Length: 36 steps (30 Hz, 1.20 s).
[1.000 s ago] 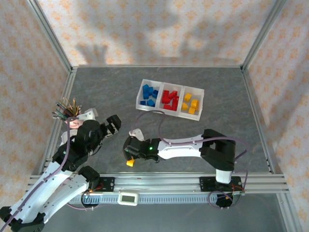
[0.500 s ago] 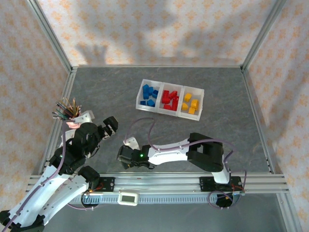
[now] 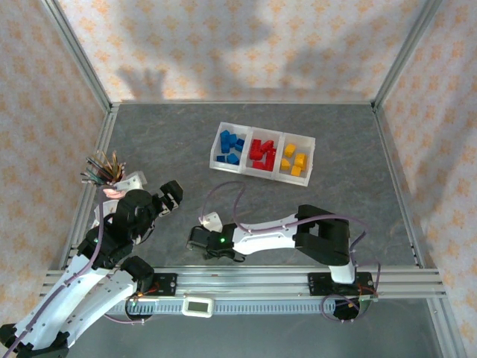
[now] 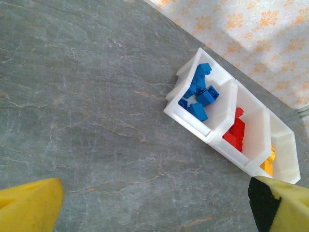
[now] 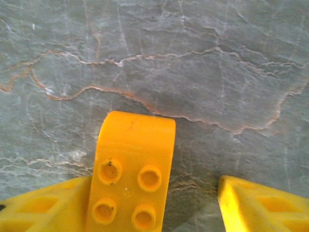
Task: Sort the legos into containers by color
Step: Pick up the lego from the bottom-center of the table, then place the lego in the container.
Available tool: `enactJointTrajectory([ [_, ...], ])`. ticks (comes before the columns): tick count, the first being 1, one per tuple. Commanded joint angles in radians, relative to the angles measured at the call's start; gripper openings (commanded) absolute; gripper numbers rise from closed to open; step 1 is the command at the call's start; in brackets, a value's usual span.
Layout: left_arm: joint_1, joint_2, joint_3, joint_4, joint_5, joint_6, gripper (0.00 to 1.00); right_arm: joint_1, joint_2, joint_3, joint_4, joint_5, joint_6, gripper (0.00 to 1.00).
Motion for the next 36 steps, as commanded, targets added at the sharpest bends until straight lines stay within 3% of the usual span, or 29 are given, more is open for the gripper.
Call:
enactJointTrajectory([
  [1,0.010,0.004,-0.015,0.008,-0.005,-0.005,0.99,0.006,-0.024,-0.019,-0.043,0.017,0.013,0.62],
  [9,0.010,0.016,-0.013,0.028,0.014,-0.006,0.99,0.004,-0.033,-0.016,0.014,0.036,-0.002,0.40],
  [14,0.010,0.029,-0.013,0.058,0.032,-0.004,0.99,-0.003,-0.077,-0.022,0.012,0.077,-0.009,0.34],
  [19,0.010,0.059,-0.008,0.116,0.064,0.009,0.99,-0.074,-0.211,-0.074,0.006,0.122,-0.024,0.33],
  [25,0.010,0.130,0.009,0.207,0.104,0.031,0.99,-0.264,-0.370,-0.138,-0.028,0.216,-0.107,0.34],
  [30,0.011,0.204,0.018,0.296,0.129,0.049,0.99,-0.515,-0.474,-0.184,0.050,0.212,-0.211,0.36],
  [36,0.012,0.298,0.028,0.410,0.182,0.062,0.99,-0.778,-0.451,-0.171,0.152,0.164,-0.309,0.37],
])
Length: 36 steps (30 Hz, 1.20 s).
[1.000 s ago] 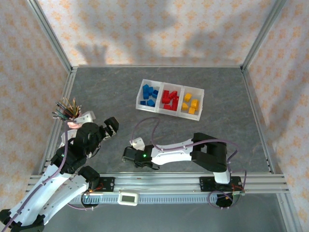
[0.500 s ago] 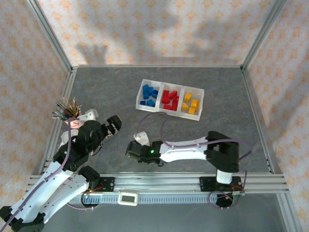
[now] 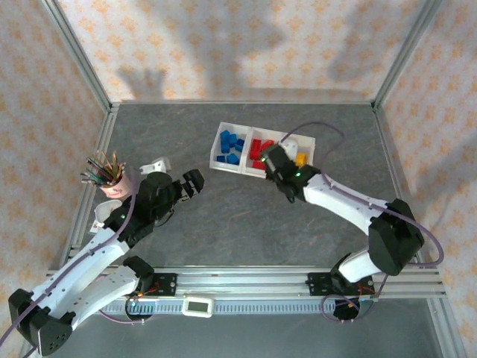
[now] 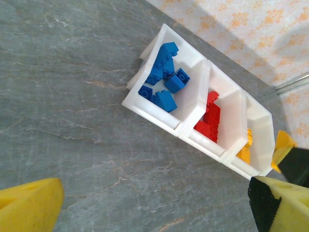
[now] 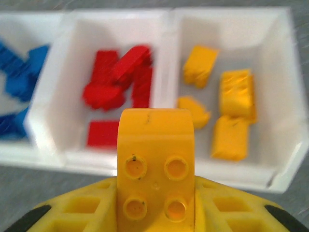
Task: Sort the legos into containers by color
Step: Place the lego in the container, then reset both arms
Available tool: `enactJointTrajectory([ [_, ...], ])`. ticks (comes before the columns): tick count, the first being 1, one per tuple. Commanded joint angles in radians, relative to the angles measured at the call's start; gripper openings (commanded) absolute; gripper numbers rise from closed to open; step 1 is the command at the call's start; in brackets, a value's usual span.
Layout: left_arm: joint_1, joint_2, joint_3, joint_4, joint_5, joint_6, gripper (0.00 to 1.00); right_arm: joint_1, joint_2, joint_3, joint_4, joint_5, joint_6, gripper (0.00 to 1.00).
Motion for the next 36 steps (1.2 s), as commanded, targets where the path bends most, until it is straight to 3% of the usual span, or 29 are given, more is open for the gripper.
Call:
enactJointTrajectory([
  [1,0.007,0.037,0.032,0.115,0.045,0.032,0.99,-0.085,0.030,0.010,0.070,0.004,-0.087,0.37],
  [6,0.007,0.105,0.052,0.162,0.062,0.044,0.99,-0.195,0.152,0.069,0.123,-0.055,-0.128,0.38],
  [9,0.010,0.129,0.060,0.182,0.071,0.045,0.99,-0.222,0.227,0.117,0.142,-0.070,-0.148,0.46],
  [12,0.010,0.132,0.056,0.197,0.064,0.046,0.99,-0.228,0.275,0.186,0.106,-0.050,-0.158,0.62],
  [20,0.025,0.097,0.026,0.192,-0.048,0.083,0.99,-0.232,0.071,0.118,0.142,-0.006,-0.180,0.84],
  [23,0.050,0.099,0.012,0.199,-0.131,0.117,0.99,-0.254,-0.041,0.044,0.167,0.039,-0.185,1.00],
  [29,0.159,0.161,-0.057,0.312,-0.361,0.243,0.99,-0.372,-0.276,-0.244,0.303,0.233,-0.178,1.00],
  [33,0.222,0.208,-0.155,0.514,-0.494,0.364,0.99,-0.486,-0.429,-0.498,0.550,0.282,-0.234,1.00],
  [36,0.262,0.246,-0.254,0.727,-0.527,0.476,0.99,-0.520,-0.452,-0.663,0.782,0.256,-0.294,1.00],
])
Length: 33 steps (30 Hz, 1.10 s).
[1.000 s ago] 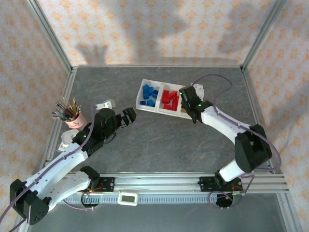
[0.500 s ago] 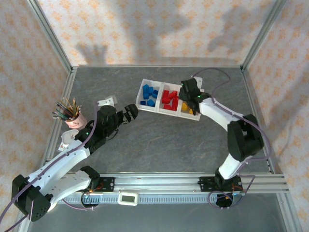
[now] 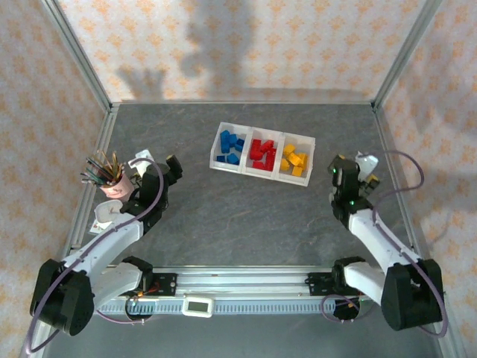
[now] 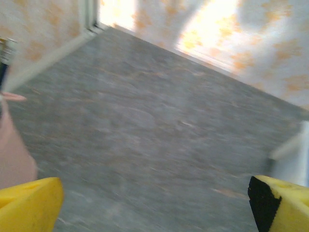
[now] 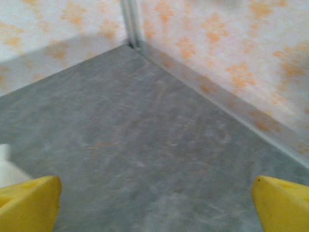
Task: Sort the legos into containers by color
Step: Reset both arms
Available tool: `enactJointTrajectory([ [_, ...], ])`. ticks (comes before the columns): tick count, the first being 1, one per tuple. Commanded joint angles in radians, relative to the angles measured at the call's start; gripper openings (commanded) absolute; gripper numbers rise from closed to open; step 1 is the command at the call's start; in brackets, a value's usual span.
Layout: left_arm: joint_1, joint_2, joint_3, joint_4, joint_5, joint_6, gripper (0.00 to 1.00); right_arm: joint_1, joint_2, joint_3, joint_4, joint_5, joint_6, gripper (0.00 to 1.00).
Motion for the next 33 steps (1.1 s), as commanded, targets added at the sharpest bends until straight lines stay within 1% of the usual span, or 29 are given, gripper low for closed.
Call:
enactJointTrajectory([
  [1,0.038,0.037,-0.082,0.286,-0.124,0.171,0.99,-0.012,0.001,-0.106,0.314,0.018,-0.081,1.00],
  [5,0.080,0.094,-0.138,0.460,-0.112,0.256,0.99,-0.014,0.139,-0.176,0.552,-0.050,-0.138,1.00],
  [6,0.099,0.104,-0.118,0.423,-0.091,0.248,0.99,-0.014,0.184,-0.185,0.612,-0.079,-0.148,1.00],
  [8,0.112,0.134,-0.160,0.561,-0.100,0.309,0.99,-0.017,0.270,-0.197,0.722,-0.152,-0.176,1.00],
  [9,0.124,0.154,-0.203,0.679,-0.075,0.342,0.99,-0.017,0.298,-0.173,0.705,-0.185,-0.188,1.00],
  [10,0.142,0.184,-0.240,0.786,-0.031,0.365,0.99,-0.019,0.320,-0.158,0.741,-0.204,-0.198,1.00],
  [12,0.176,0.256,-0.272,0.914,0.040,0.389,0.99,-0.022,0.361,-0.179,0.861,-0.250,-0.232,1.00],
  [13,0.181,0.303,-0.279,0.969,0.045,0.405,0.99,-0.027,0.380,-0.196,0.942,-0.277,-0.241,1.00],
  [14,0.184,0.343,-0.286,1.039,0.057,0.431,1.00,-0.045,0.397,-0.188,0.939,-0.314,-0.234,1.00],
  [15,0.187,0.375,-0.301,1.093,0.114,0.456,1.00,-0.055,0.427,-0.199,0.965,-0.336,-0.231,1.00],
  [16,0.199,0.415,-0.314,1.164,0.167,0.468,1.00,-0.057,0.461,-0.238,1.060,-0.353,-0.234,1.00],
  [17,0.208,0.458,-0.318,1.211,0.176,0.466,1.00,-0.057,0.497,-0.271,1.161,-0.383,-0.251,1.00],
  [18,0.228,0.484,-0.330,1.239,0.208,0.448,1.00,-0.057,0.511,-0.285,1.227,-0.391,-0.257,1.00],
  [19,0.247,0.502,-0.333,1.277,0.233,0.436,1.00,-0.057,0.489,-0.255,1.137,-0.375,-0.246,1.00],
  [20,0.253,0.516,-0.329,1.298,0.228,0.430,1.00,-0.062,0.488,-0.214,1.044,-0.363,-0.229,1.00],
  [21,0.255,0.504,-0.307,1.234,0.228,0.420,1.00,-0.085,0.508,-0.226,1.092,-0.400,-0.220,1.00],
  [22,0.263,0.490,-0.284,1.151,0.236,0.410,1.00,-0.089,0.495,-0.226,1.085,-0.392,-0.215,1.00],
  [23,0.274,0.488,-0.284,1.147,0.256,0.399,1.00,-0.089,0.486,-0.225,1.052,-0.394,-0.216,1.00],
  [24,0.276,0.500,-0.295,1.185,0.260,0.404,1.00,-0.081,0.493,-0.234,1.091,-0.390,-0.226,1.00],
  [25,0.277,0.505,-0.299,1.207,0.253,0.407,1.00,-0.081,0.491,-0.225,1.070,-0.399,-0.228,1.00],
  [27,0.277,0.494,-0.301,1.187,0.220,0.388,1.00,-0.085,0.492,-0.229,1.078,-0.407,-0.228,1.00],
  [28,0.276,0.500,-0.308,1.213,0.212,0.391,1.00,-0.085,0.490,-0.224,1.066,-0.407,-0.227,1.00],
  [31,0.277,0.497,-0.303,1.196,0.211,0.388,1.00,-0.085,0.491,-0.224,1.067,-0.406,-0.227,1.00],
  [33,0.276,0.502,-0.307,1.214,0.211,0.392,1.00,-0.085,0.492,-0.223,1.065,-0.413,-0.231,1.00],
])
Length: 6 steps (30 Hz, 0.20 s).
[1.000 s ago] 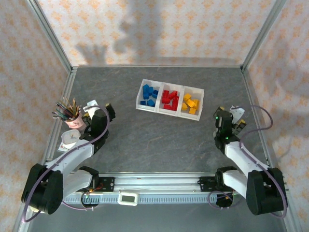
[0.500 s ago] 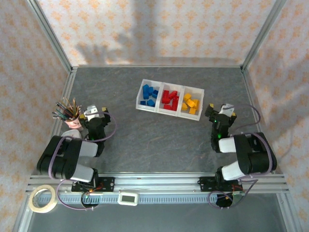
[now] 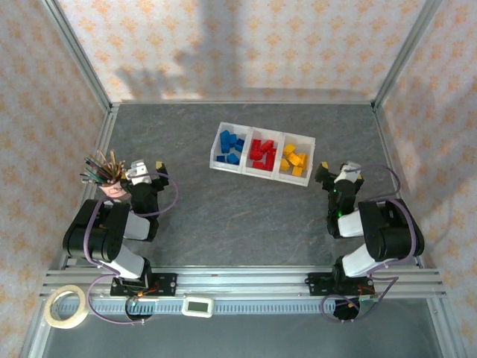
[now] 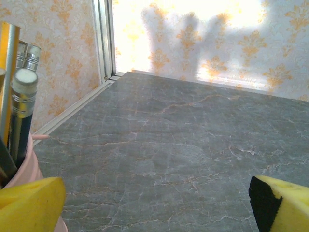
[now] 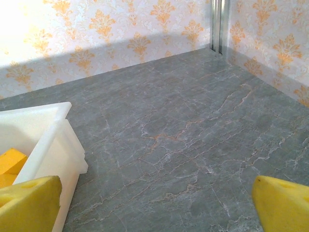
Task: Sort the legos into containers by color
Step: Reset both arms
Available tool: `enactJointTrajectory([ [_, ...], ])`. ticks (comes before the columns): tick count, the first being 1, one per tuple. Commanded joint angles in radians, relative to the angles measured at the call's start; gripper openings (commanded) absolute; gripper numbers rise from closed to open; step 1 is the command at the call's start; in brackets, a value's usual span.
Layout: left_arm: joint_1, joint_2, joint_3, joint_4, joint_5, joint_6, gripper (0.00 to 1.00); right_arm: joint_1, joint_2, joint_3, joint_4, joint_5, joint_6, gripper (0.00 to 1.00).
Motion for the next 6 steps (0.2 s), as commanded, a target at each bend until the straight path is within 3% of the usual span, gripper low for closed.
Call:
enactJointTrajectory([
  [1,0.009,-0.003,0.007,0.052,0.006,-0.017,1.00,-0.003,-0.001,0.029,0.024,-0.026,-0.016,1.00],
  [6,0.009,-0.002,0.016,0.035,0.056,0.001,1.00,-0.009,-0.011,0.018,0.032,-0.044,-0.018,1.00],
])
